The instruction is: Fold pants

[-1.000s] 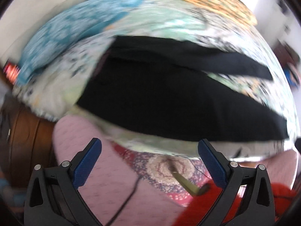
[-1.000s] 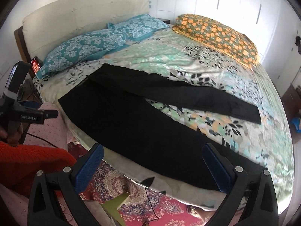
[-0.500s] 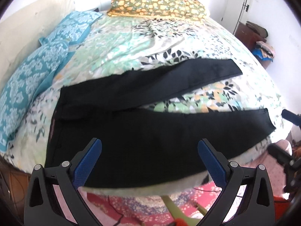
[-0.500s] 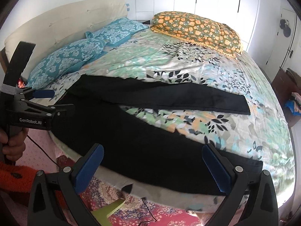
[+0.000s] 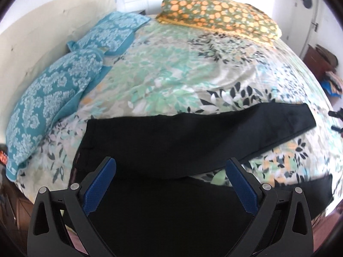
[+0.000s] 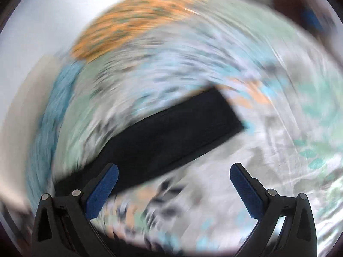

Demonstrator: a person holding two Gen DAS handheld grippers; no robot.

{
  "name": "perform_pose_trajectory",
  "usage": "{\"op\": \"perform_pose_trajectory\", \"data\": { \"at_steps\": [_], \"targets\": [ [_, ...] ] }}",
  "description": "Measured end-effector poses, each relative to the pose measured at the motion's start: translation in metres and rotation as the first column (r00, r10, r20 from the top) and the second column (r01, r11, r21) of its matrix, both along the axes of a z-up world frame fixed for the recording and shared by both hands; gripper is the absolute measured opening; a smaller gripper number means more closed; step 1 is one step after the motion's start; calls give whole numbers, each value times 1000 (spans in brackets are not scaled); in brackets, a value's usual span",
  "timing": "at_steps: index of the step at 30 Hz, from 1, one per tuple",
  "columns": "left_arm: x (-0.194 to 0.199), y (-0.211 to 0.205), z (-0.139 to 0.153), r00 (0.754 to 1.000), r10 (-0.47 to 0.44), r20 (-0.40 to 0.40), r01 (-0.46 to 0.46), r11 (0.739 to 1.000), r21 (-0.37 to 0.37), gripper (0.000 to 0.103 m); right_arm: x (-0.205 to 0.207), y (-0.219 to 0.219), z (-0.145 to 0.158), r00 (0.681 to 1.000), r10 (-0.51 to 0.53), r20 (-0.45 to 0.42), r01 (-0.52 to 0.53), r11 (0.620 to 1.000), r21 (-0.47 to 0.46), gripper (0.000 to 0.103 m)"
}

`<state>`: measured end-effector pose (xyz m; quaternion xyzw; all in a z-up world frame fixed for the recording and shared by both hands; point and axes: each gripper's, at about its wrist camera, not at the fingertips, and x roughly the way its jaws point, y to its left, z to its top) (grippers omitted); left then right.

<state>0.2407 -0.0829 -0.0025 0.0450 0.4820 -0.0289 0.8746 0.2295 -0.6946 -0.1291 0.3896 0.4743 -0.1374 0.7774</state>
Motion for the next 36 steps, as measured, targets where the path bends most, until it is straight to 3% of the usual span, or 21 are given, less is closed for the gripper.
{"op": "perform_pose_trajectory", "data": {
  "at_steps": [3,5,10,11,12,16,19,23,26,29,31,33,36],
  "targets": [
    [2,-3,-8,999,21,-29,-21,1000,5,102,3,-38,-43,987,-159,-21,161,982,101,90],
    [1,-4,-17,998,31,-50,-30,999,16,102,14,-44,-56,987,-160,-11,160,981,110,86],
    [1,-11,-38,990,47,-135,-43,999,31,102,43,-43,-73,990,-142,-18,142,990,3,79],
    [-1,-14,-39,989,44,-142,-40,999,27,102,44,-42,-70,988,-146,-40,144,988,-59,58],
    [-4,-16,-38,989,38,-144,-35,999,26,102,44,-41,-66,990,-136,-47,131,987,-88,22],
    [-16,-22,-29,994,9,-109,-3,999,51,102,16,-33,-36,999,-48,21,50,991,-126,21],
    [-23,-20,-30,995,1,-103,5,998,61,102,-23,-25,-19,1000,-14,-4,13,981,-193,21],
    [-23,-18,-46,986,3,-169,0,1000,16,102,-54,-29,-41,994,-29,-105,4,973,-231,21],
    [-19,-23,-55,983,-21,-180,22,1000,2,102,-61,-31,-61,989,-44,-139,15,980,-198,24],
    [6,-21,-66,988,-35,-151,45,997,62,102,-61,-30,-53,982,-97,-164,45,954,-296,51],
    [32,-16,-78,991,-42,-129,57,993,108,102,-56,-24,-33,989,-91,-119,41,927,-374,52],
    [68,-11,-99,995,-23,-98,42,980,196,102,-39,-9,-17,998,-7,-63,-18,925,-379,52],
    [113,-5,-135,997,-1,-73,19,967,255,102,-5,16,-22,989,145,30,-133,962,-239,52]
  ]
}}
